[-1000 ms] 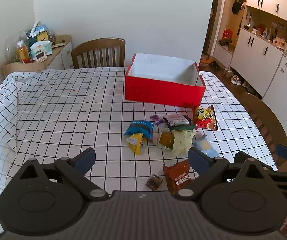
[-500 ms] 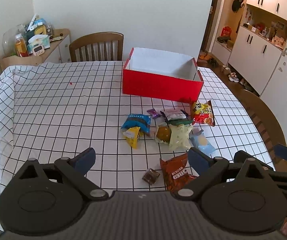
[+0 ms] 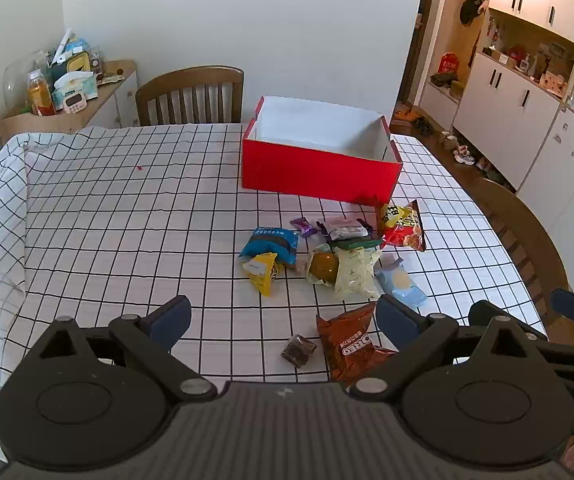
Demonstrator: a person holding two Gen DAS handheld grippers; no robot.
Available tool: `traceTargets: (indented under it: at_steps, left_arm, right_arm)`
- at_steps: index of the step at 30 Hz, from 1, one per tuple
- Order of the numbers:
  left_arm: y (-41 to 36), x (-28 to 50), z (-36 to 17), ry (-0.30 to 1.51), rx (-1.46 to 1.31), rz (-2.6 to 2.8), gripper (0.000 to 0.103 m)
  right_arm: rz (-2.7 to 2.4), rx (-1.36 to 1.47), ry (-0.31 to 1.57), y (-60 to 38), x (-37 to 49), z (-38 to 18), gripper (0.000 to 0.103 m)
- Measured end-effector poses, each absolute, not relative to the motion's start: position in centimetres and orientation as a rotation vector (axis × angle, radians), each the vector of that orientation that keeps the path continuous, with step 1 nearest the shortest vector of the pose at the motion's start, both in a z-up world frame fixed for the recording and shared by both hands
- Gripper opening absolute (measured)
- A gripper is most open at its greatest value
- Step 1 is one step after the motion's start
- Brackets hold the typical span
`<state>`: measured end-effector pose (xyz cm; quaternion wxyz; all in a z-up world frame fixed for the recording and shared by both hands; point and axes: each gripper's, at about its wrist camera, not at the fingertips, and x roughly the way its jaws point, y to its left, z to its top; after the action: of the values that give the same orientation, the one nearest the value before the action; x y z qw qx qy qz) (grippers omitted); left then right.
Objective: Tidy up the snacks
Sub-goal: 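Move the right gripper toward the orange Oreo bag while the left gripper approaches the brown candy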
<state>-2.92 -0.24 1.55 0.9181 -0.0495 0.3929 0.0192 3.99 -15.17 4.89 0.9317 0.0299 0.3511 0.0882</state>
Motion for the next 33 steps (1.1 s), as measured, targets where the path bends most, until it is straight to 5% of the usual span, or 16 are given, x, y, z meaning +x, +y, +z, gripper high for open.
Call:
traceTargets:
  at_steps: [33]
  left_arm:
    - [-1.25,-3.15,1.46,0.811,-0.088,0.010,0.099]
  right_arm:
    - [0.158,0.045,0.688,-15.65,3.09,5.14,0.102]
